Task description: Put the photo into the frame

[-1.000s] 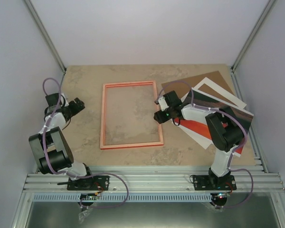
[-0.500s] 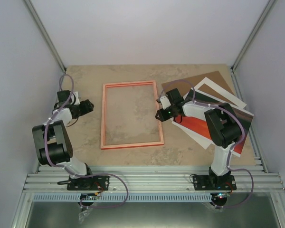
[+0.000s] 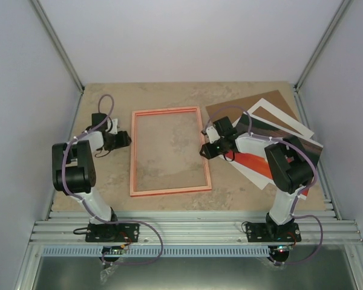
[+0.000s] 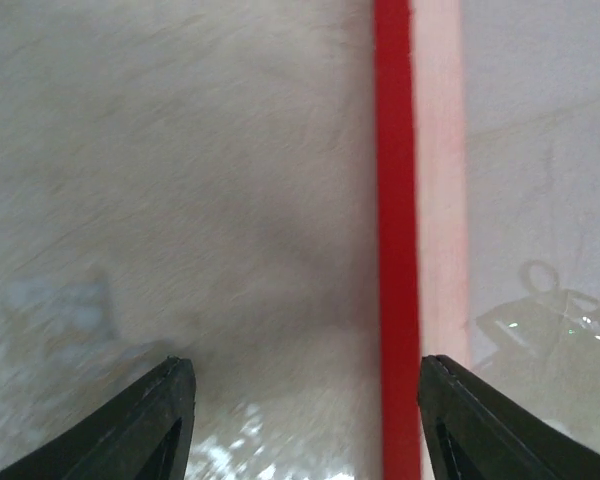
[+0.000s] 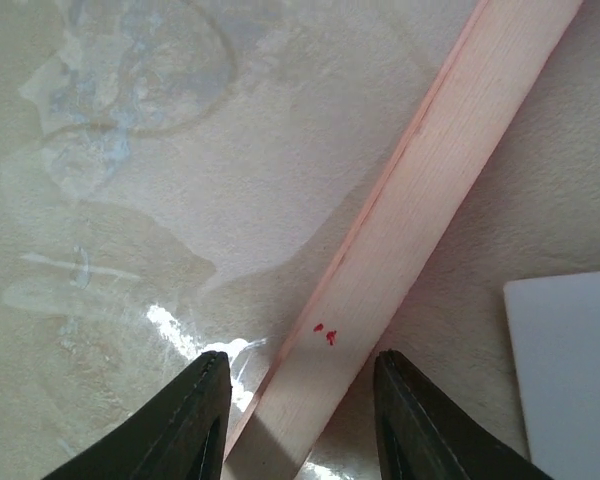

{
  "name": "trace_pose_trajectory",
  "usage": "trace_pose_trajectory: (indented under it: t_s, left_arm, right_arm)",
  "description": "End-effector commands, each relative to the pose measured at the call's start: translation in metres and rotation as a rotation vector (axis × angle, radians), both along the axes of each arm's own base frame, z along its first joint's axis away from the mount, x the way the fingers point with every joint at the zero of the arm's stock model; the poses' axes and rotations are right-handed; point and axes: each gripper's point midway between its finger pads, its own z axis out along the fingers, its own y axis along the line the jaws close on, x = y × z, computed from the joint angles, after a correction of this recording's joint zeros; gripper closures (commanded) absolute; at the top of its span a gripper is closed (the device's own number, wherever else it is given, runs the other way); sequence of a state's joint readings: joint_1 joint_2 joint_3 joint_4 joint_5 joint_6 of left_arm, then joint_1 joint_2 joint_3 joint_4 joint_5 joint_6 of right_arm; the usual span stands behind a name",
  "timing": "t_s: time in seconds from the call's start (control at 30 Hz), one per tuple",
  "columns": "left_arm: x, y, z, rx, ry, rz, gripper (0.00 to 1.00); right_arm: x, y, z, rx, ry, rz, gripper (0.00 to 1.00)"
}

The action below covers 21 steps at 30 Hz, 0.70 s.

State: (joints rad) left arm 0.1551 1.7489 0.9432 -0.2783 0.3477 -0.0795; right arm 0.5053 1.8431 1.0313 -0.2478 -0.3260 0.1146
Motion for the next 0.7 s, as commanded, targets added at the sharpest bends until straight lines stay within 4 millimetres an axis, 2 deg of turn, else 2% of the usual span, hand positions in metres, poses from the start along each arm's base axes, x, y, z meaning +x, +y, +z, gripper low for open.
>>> trace_pose_trajectory:
  t_s: [0.0, 0.13, 0.3, 0.4, 0.43, 0.47, 0.6, 0.67]
  left_arm:
    - [0.018, -0.014, 0.004, 0.064, -0.024, -0.063, 0.38]
    - [0.028, -0.020, 0.000, 0.108, -0.011, -0.074, 0.41]
    - [0.029, -0.025, -0.009, 0.176, 0.017, -0.093, 0.46]
    - [0.030, -0.015, -0.012, 0.242, 0.036, -0.065, 0.57]
    - [0.030, -0.023, -0.013, 0.256, 0.038, -0.083, 0.58]
    - [0.030, -0.024, -0.014, 0.271, 0.044, -0.081, 0.59]
    - [0.029, -0.025, -0.014, 0.286, 0.052, -0.072, 0.61]
    - [0.031, -0.028, -0.010, 0.281, 0.039, -0.071, 0.63]
  right_arm:
    - [0.021, 0.000, 0.011, -0.010, -0.034, -0.056, 0.58]
    - [0.037, -0.004, 0.013, -0.034, -0.075, -0.109, 0.57]
    - [0.048, -0.007, 0.007, -0.064, -0.078, -0.162, 0.64]
    - [0.053, -0.005, 0.003, -0.084, -0.089, -0.167, 0.66]
    - [0.054, -0.005, 0.001, -0.095, -0.091, -0.171, 0.67]
    - [0.056, -0.005, -0.002, -0.102, -0.093, -0.175, 0.67]
    - [0.063, -0.005, -0.005, -0.134, -0.110, -0.194, 0.73]
    - [0.066, -0.004, -0.003, -0.144, -0.122, -0.201, 0.81]
